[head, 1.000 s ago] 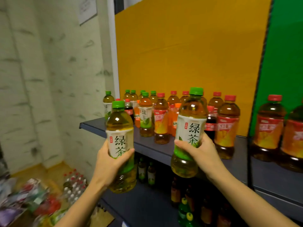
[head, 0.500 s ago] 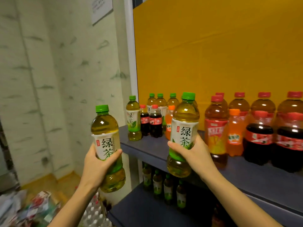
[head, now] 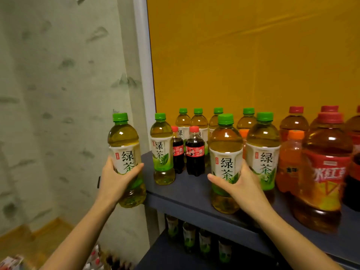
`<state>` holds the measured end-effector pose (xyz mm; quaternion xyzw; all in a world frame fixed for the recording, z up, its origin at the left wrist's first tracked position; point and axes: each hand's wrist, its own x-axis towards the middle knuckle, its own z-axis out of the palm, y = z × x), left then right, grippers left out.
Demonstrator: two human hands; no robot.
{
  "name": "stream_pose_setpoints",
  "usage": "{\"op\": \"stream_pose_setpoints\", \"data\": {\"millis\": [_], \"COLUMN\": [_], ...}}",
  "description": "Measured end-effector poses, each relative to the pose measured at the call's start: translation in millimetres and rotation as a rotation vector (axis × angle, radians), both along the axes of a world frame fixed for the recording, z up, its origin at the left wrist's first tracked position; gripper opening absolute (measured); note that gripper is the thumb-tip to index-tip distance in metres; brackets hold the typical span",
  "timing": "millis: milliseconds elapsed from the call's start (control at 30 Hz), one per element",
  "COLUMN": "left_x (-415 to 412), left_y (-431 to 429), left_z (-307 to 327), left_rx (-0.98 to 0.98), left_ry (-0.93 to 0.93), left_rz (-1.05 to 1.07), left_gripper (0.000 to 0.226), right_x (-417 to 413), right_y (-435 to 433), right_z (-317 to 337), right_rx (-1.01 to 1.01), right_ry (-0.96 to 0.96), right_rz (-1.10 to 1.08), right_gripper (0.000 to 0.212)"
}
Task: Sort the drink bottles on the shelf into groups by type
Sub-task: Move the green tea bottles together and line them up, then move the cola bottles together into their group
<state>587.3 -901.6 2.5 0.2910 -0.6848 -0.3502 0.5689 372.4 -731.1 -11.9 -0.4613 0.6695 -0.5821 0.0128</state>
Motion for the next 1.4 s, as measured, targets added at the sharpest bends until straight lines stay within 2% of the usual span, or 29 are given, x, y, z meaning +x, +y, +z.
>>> {"op": "stream_pose_setpoints", "data": {"millis": [333, 500, 633, 733, 800, 833, 900, 967, 1033, 1100, 1233, 1400], "left_x": [-32, -44, -47, -36, -22, -15, -10, -16, -32, -49, -63, -63], "left_y": [-122, -152, -167, -162, -146, -133, -103, -75, -53, -44, -46, -54], "left_z": [-10, -10, -11, -13, -14, -14, -18, -28, -38, -49, -54, -55], "left_rx": [0.084, 0.091, 0.157, 0.101, -0.085, -0.218, -0.423, -0.477, -0.453, -0.409, -0.231, -0.156], "left_ry": [-0.085, -0.079, -0.135, -0.111, 0.018, 0.111, 0.186, 0.059, -0.146, -0.263, -0.232, -0.201], "left_rz": [-0.205, -0.339, -0.417, -0.338, -0.194, -0.17, -0.312, -0.571, -0.776, -0.828, -0.783, -0.677], "left_gripper": [0.049, 0.049, 0.069, 0.092, 0.079, 0.065, 0.032, 0.013, 0.025, 0.042, 0.065, 0.067], "right_x": [19, 35, 50, 64, 74, 80, 88, 93, 91, 82, 64, 50], "right_y": [-32, -40, -42, -40, -39, -40, -45, -56, -72, -89, -119, -139], "right_z": [0, 0, -1, -6, -11, -13, -14, -15, -15, -15, -16, -13], "right_rx": [-0.028, -0.058, -0.062, -0.03, -0.043, -0.073, -0.112, -0.084, -0.035, 0.01, 0.042, 0.083], "right_ry": [-0.07, -0.014, 0.075, 0.179, 0.286, 0.352, 0.433, 0.424, 0.389, 0.358, 0.299, 0.177], "right_rz": [-0.216, -0.387, -0.539, -0.666, -0.745, -0.756, -0.728, -0.645, -0.562, -0.52, -0.51, -0.521], "right_gripper": [0.067, 0.061, 0.07, 0.082, 0.078, 0.071, 0.057, 0.049, 0.044, 0.046, 0.055, 0.066]}}
